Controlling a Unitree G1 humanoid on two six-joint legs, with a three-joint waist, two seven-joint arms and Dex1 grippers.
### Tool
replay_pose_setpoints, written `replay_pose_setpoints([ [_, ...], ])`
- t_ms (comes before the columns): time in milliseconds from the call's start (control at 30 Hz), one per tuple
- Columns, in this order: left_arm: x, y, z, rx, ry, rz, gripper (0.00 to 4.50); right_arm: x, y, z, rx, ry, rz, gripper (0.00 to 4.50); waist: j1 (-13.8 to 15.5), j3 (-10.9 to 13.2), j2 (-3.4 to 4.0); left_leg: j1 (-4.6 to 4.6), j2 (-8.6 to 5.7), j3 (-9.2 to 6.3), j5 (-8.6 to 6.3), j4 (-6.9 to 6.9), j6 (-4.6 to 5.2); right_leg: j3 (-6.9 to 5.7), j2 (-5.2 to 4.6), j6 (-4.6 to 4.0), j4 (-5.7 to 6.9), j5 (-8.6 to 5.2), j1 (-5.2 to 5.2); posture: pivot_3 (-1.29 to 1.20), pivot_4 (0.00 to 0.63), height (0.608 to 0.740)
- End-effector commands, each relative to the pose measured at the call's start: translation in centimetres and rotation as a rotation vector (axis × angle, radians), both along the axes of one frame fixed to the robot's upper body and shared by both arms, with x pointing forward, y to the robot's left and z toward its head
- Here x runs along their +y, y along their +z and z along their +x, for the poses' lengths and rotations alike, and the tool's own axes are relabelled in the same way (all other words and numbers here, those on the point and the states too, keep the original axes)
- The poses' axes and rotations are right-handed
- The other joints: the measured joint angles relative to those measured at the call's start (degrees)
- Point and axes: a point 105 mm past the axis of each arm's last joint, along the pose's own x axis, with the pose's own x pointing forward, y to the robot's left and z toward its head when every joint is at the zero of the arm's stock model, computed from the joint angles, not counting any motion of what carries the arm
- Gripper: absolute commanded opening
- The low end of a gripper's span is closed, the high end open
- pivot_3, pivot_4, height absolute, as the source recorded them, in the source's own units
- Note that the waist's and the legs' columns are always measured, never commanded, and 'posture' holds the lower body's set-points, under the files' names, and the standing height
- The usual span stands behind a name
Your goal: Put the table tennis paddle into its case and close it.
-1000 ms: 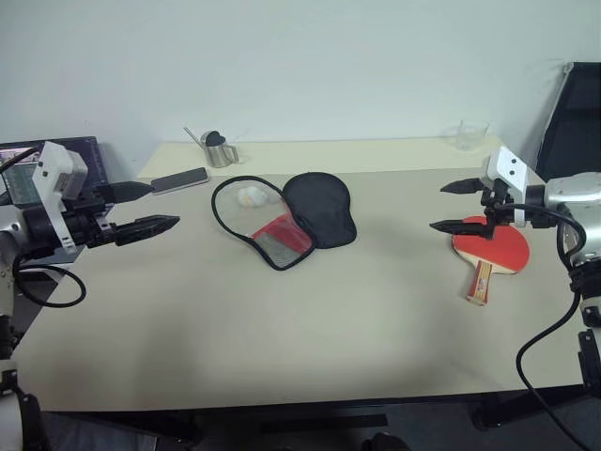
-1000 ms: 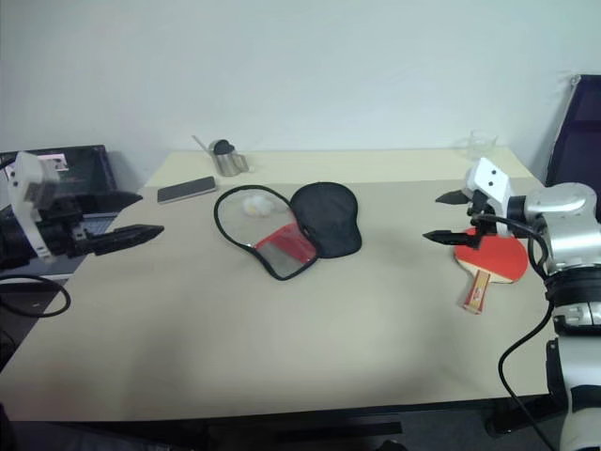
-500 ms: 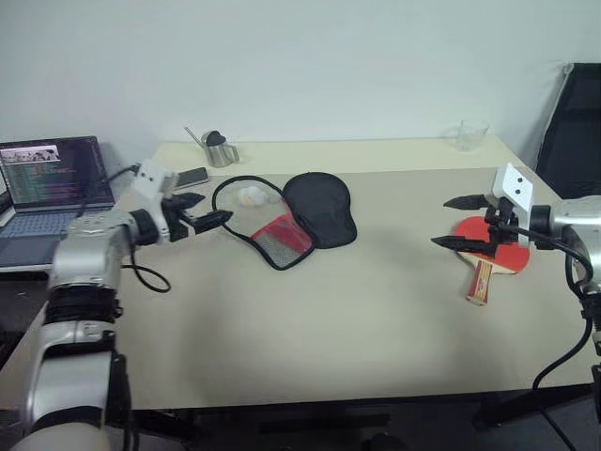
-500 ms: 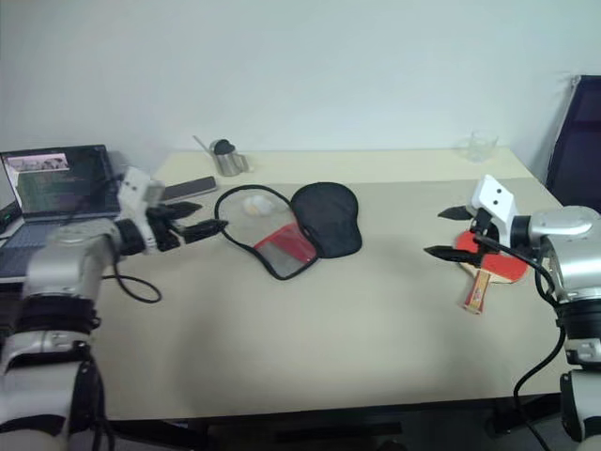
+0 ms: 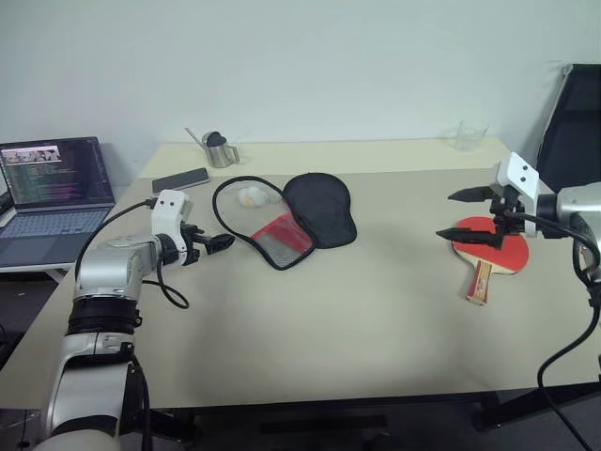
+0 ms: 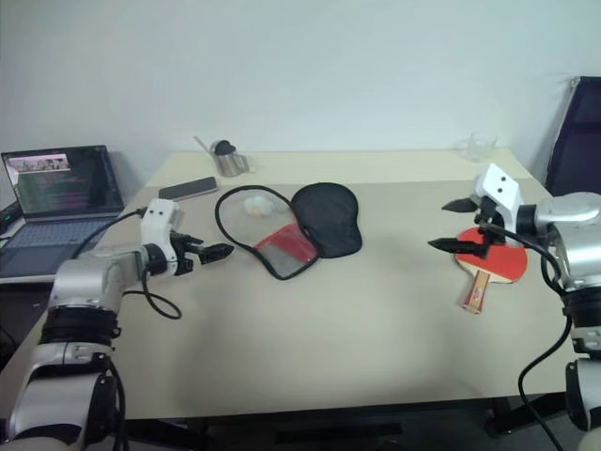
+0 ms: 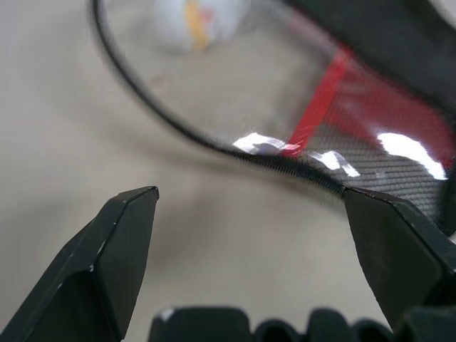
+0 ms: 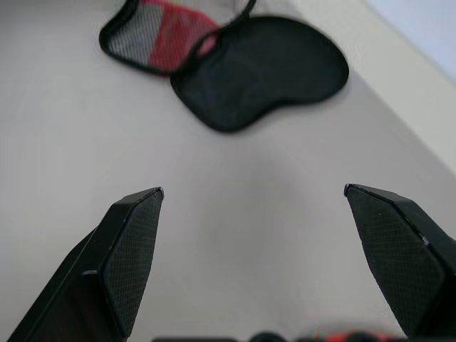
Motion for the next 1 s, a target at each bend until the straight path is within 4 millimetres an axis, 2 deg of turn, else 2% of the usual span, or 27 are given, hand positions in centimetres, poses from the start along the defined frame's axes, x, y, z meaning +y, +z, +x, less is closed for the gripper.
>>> replay_pose_setpoints([
  [33,-0.6,0.7,0.4,-0.023,0.023,-0.059,4.50,-0.2,1.7,0.0,-0.064,0.002,-0.012,4.48,0.31,0.00,-0.04,-0.03,0.00,-0.03,0.00,0.00,0.00,-0.02,-0.01,0.00,-0.03,0.00,0.00,0.00,0.150,0.740],
  [233,-2.5,-0.1,1.8,0.001,0.057,-0.194,4.50,-0.2,1.7,0.0,-0.071,0.005,-0.013,4.48,0.50,0.00,-0.06,-0.10,-0.02,-0.07,0.00,0.01,-0.01,-0.08,-0.04,0.00,-0.09,0.00,-0.01,0.00,0.150,0.740],
  [567,-4.9,-1.2,3.6,0.034,0.068,-0.270,4.50,-0.2,1.9,-0.2,-0.078,0.002,-0.012,4.48,0.14,0.00,-0.07,-0.08,-0.02,-0.03,0.00,0.02,-0.02,-0.06,-0.04,0.01,-0.06,0.00,-0.01,0.00,0.150,0.740],
  [933,-7.7,-0.9,5.2,0.025,0.059,-0.348,4.50,-0.7,2.1,-0.7,-0.083,-0.014,-0.015,4.48,0.25,0.01,-0.09,-0.10,-0.03,-0.03,0.00,0.06,-0.02,-0.08,-0.06,0.02,-0.06,0.01,-0.01,0.00,0.150,0.740],
  [1000,-8.2,-0.5,5.5,0.008,0.056,-0.350,4.10,-0.6,2.1,-0.8,-0.086,-0.014,-0.016,4.50,0.20,0.01,-0.10,-0.10,-0.03,-0.02,0.00,0.06,-0.02,-0.08,-0.05,0.02,-0.05,0.01,-0.01,0.00,0.150,0.740],
])
